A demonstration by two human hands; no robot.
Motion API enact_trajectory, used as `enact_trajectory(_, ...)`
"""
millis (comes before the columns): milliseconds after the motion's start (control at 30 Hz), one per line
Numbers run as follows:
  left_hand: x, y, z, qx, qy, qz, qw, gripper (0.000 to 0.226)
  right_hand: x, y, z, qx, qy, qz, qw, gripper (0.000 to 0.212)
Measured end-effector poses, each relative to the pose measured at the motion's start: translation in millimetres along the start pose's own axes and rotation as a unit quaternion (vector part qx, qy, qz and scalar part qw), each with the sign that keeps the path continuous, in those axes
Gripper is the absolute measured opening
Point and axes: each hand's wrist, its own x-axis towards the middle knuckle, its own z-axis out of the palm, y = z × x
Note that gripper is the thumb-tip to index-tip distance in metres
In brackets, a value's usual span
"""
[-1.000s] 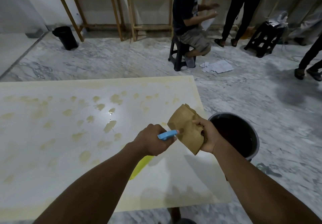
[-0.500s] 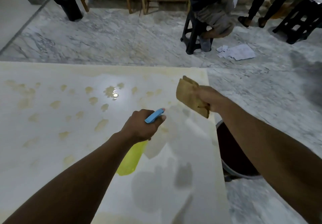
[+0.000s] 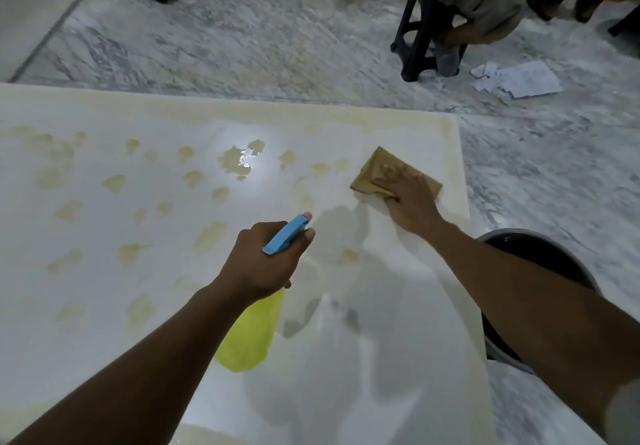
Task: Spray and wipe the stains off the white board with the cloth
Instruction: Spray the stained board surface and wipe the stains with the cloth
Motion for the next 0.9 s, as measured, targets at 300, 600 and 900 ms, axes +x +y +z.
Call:
enact_trajectory(300,-70.2,-33.2,-11.5,-0.002,-0.011,0.056,0.998,0.028,-192.0,-84.7,74.2,0.047,0.029,-0.009,0.998,0.065)
enact_trajectory(600,-164.8,-69.2,-49.3,-0.049,-0.005,0.072,0.996,0.028,-295.9,-175.4,54.8,0.484,-0.035,0.243,0.84,0.021)
enact_trajectory(900,-120.3,-40.5,-84.3,-0.046,0.01,0.098,0.994,0.028,-213.6,-156.8,-36.4,0.472,-0.124,0.303,0.818,0.033)
